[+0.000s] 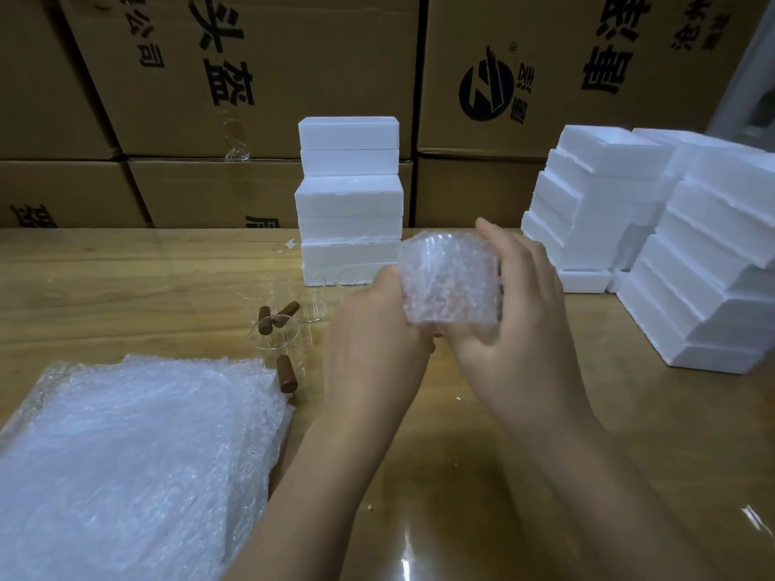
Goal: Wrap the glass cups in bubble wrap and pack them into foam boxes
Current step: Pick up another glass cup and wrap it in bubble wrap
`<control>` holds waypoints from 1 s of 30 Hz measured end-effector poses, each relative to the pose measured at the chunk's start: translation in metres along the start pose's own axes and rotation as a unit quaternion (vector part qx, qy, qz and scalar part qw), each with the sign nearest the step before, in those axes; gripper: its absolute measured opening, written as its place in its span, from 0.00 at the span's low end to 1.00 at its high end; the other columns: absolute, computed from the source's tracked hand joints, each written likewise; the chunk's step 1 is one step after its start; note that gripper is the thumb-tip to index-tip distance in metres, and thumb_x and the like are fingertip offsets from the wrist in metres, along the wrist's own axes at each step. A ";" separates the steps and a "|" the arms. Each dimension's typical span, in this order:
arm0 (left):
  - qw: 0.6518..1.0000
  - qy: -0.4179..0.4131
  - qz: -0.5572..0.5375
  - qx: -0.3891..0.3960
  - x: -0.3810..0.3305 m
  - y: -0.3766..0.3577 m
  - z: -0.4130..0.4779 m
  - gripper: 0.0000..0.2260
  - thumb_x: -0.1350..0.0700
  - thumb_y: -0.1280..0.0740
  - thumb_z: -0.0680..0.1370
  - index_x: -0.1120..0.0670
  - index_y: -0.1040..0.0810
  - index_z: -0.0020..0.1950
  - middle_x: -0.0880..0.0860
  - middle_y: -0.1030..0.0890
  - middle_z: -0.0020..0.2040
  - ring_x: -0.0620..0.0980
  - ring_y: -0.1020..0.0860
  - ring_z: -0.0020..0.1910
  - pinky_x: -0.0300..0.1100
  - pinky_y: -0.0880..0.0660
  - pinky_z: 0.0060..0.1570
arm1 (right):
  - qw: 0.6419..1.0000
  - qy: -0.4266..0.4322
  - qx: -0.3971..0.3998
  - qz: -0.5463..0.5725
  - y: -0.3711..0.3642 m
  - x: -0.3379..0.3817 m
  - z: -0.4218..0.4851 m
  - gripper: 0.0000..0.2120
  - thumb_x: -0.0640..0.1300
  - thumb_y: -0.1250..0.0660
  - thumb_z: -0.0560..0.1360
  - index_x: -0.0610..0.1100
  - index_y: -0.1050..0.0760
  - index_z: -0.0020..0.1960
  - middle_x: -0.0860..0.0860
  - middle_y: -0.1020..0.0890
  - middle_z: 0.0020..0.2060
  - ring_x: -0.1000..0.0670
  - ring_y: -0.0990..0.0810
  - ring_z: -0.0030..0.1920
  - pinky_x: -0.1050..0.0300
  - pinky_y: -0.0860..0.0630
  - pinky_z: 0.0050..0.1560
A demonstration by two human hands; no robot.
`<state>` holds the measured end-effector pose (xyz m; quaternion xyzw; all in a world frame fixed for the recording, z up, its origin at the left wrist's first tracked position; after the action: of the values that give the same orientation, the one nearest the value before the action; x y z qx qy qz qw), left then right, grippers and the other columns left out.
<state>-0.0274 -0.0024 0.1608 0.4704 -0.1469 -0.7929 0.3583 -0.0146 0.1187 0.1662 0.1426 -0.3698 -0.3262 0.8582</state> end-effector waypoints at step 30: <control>0.998 -0.053 0.027 0.000 -0.008 0.001 -0.003 0.24 0.67 0.37 0.71 0.56 0.29 0.66 0.51 0.21 0.56 0.46 0.27 0.49 0.36 0.36 0.40 | 0.991 -0.031 0.088 -0.101 0.000 -0.006 0.003 0.18 0.52 0.40 0.74 0.46 0.29 0.61 0.57 0.25 0.39 0.50 0.28 0.40 0.55 0.36 0.43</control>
<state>-0.0223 0.0026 0.1651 0.4234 -0.1784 -0.8070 0.3710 -0.0199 0.1230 0.1651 0.2437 -0.4075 -0.3815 0.7931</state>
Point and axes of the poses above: each hand's wrist, its own z-axis towards the middle knuckle, its own y-axis out of the back of the hand, x = y × z, the point moved 5 cm from there along z, towards the middle knuckle
